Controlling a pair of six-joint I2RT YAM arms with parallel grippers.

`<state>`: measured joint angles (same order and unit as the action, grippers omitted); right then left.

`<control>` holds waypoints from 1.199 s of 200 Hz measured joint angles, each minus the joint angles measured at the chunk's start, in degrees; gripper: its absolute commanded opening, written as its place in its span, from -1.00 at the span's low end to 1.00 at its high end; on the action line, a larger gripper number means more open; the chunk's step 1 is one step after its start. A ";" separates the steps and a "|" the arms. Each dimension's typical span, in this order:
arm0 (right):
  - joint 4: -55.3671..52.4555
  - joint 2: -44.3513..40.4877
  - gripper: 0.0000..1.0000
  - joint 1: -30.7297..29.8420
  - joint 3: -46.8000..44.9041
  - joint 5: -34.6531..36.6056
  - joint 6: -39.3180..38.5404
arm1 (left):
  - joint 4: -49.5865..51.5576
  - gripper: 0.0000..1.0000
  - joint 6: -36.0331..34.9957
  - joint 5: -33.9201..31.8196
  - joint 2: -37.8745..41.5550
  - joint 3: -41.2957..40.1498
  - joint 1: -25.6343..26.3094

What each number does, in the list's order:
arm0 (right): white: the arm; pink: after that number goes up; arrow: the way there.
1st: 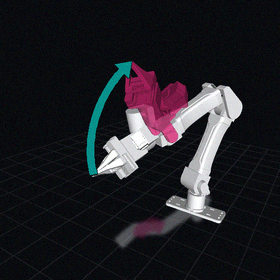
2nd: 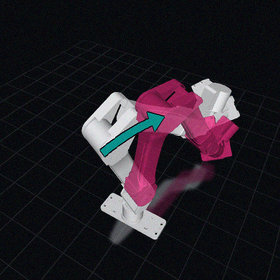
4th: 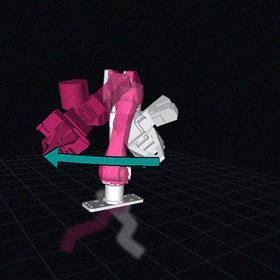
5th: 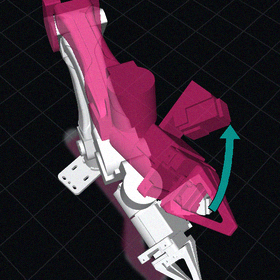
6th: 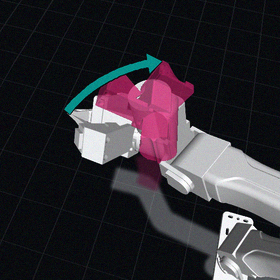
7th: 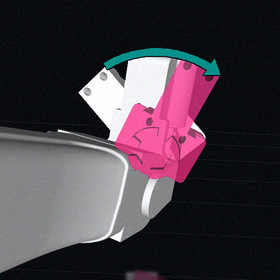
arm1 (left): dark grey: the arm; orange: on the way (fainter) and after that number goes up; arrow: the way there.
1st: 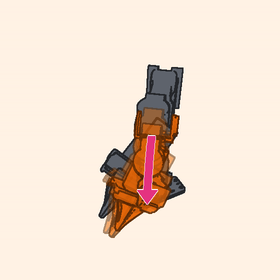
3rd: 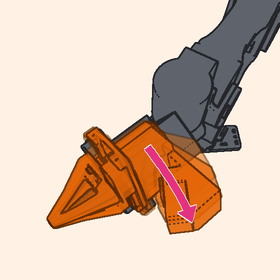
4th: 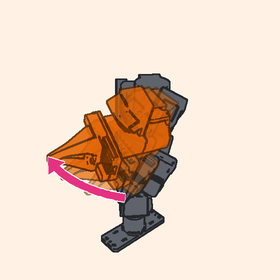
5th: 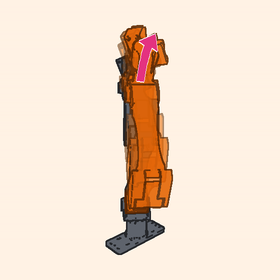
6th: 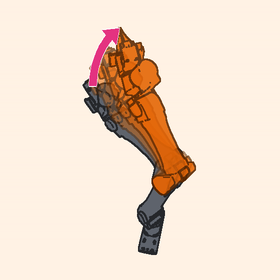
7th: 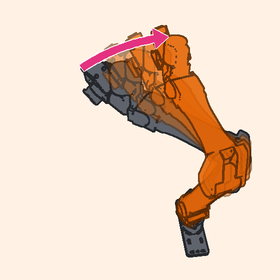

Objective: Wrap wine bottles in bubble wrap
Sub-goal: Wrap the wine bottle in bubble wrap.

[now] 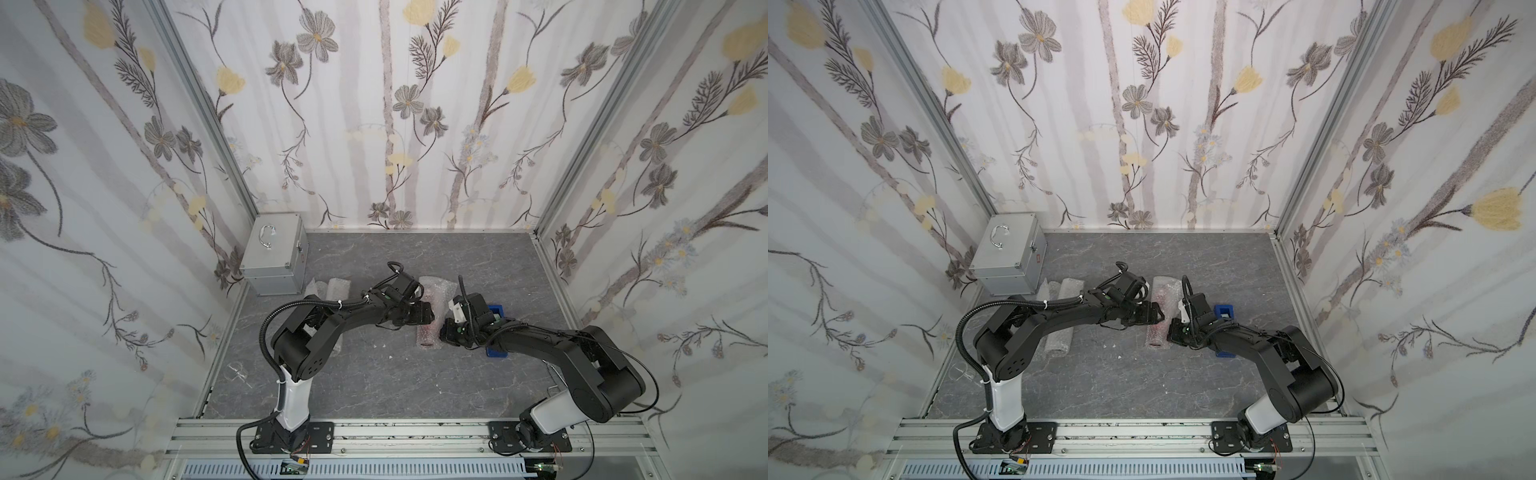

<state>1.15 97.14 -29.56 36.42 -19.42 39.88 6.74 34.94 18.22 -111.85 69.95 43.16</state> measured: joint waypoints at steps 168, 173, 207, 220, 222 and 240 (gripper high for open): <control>-9.90 -6.82 -0.20 3.39 8.41 1.11 -3.08 | -11.41 0.00 0.22 3.72 0.37 -5.55 -2.40; -9.40 -5.25 -0.20 3.41 9.38 0.79 -3.08 | -11.47 0.00 0.22 3.78 0.37 -5.60 -2.45; -6.73 4.17 -0.04 4.07 11.61 -1.44 -3.04 | -11.67 0.02 0.44 3.87 0.37 -5.70 -2.49; -5.40 6.03 0.02 4.46 11.43 -2.38 -2.45 | -11.72 0.03 0.68 3.67 0.37 -5.73 -2.62; -5.03 6.23 0.03 4.48 11.34 -2.62 -2.40 | -11.69 0.04 0.68 3.50 0.37 -5.73 -2.64; 0.26 7.67 0.05 4.52 9.73 -3.96 -1.49 | -11.61 0.09 0.68 2.43 0.44 -5.81 -2.97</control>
<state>1.41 104.81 -25.04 46.15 -23.38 38.39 -4.86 35.62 20.64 -111.42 64.14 40.18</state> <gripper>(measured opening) 0.520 0.528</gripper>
